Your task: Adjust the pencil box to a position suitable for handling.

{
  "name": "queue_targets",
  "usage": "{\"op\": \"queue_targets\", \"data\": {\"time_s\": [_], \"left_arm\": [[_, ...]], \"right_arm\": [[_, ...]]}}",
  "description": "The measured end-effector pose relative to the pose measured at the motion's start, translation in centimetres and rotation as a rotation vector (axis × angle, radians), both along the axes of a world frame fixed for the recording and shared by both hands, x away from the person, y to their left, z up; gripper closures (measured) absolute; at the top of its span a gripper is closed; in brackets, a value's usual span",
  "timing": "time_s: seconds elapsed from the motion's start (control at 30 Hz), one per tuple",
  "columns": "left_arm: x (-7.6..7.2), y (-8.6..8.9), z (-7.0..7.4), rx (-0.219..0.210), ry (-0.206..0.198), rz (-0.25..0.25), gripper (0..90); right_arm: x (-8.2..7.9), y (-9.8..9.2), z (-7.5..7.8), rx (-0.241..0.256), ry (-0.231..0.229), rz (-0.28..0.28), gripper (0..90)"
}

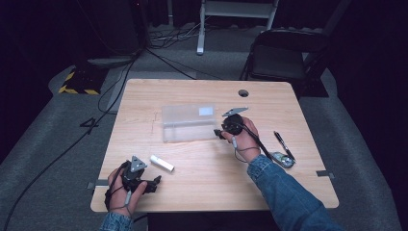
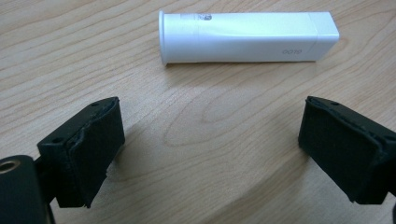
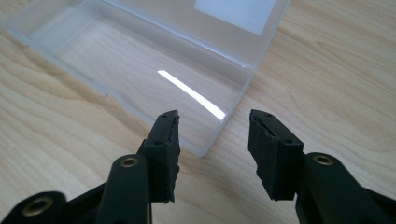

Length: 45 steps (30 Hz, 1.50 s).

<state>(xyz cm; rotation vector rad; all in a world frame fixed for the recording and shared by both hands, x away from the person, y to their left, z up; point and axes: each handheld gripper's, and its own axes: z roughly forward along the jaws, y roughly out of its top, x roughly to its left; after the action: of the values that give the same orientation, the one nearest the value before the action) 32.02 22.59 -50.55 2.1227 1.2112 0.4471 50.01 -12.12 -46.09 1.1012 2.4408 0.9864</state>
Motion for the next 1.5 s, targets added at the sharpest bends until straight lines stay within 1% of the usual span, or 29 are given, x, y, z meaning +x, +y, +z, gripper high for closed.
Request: {"op": "queue_targets", "data": {"time_s": [0.1,0.2,0.27,0.37,0.43,0.5,0.53,0.67,0.8,0.9,1.07,1.17,1.33,1.4,1.5], "left_arm": [[0.0,0.0,0.0,-0.001,0.002,-0.001,7.0],[0.1,0.0,0.0,0.000,-0.001,-0.002,6.9],[0.1,0.0,0.0,0.004,-0.002,0.000,6.6],[0.1,-0.1,0.0,0.002,0.000,-0.004,6.5],[0.1,-0.1,0.0,0.002,-0.001,-0.004,6.5],[0.1,-0.1,0.0,0.002,-0.001,-0.004,6.5],[0.1,0.0,0.0,0.005,-0.002,-0.004,6.5],[0.1,-0.1,0.0,0.002,-0.001,-0.004,6.5],[0.1,-0.1,0.0,0.002,0.000,-0.004,6.5],[0.1,0.0,0.0,0.004,-0.002,-0.004,6.5],[0.1,-0.1,0.0,0.004,-0.002,-0.004,6.6],[0.1,-0.1,0.0,0.002,0.000,-0.004,6.5],[0.1,0.0,0.0,0.001,-0.002,-0.002,6.6],[0.1,-0.1,0.0,-0.002,-0.002,0.001,6.6],[0.1,-0.1,0.0,-0.003,-0.001,0.001,6.5]], "right_arm": [[0.5,0.3,-0.4,-0.018,-0.004,-0.007,55.8],[0.8,0.4,-0.7,-0.034,0.000,-0.009,56.9],[1.1,0.6,-0.9,-0.053,0.011,-0.015,59.6],[1.2,0.7,-1.0,-0.056,0.019,-0.012,60.6],[1.3,0.9,-1.1,-0.070,0.018,-0.008,62.0],[1.4,1.0,-1.3,-0.068,0.025,-0.010,62.7],[1.5,1.0,-1.4,-0.078,0.026,-0.012,63.3],[1.6,1.0,-1.6,-0.072,0.036,-0.015,65.2],[1.4,1.0,-1.8,-0.096,0.040,0.006,69.7],[1.3,0.9,-1.8,-0.104,0.036,0.009,70.2],[0.9,0.2,-1.8,-0.118,0.046,0.011,73.5],[0.6,-0.2,-1.8,-0.120,0.053,0.011,73.5],[-0.5,-1.5,-1.8,-0.109,0.068,0.010,70.7],[-1.1,-2.1,-1.7,-0.111,0.068,0.011,69.6],[-2.0,-3.0,-1.6,-0.098,0.074,0.008,68.7]]}}
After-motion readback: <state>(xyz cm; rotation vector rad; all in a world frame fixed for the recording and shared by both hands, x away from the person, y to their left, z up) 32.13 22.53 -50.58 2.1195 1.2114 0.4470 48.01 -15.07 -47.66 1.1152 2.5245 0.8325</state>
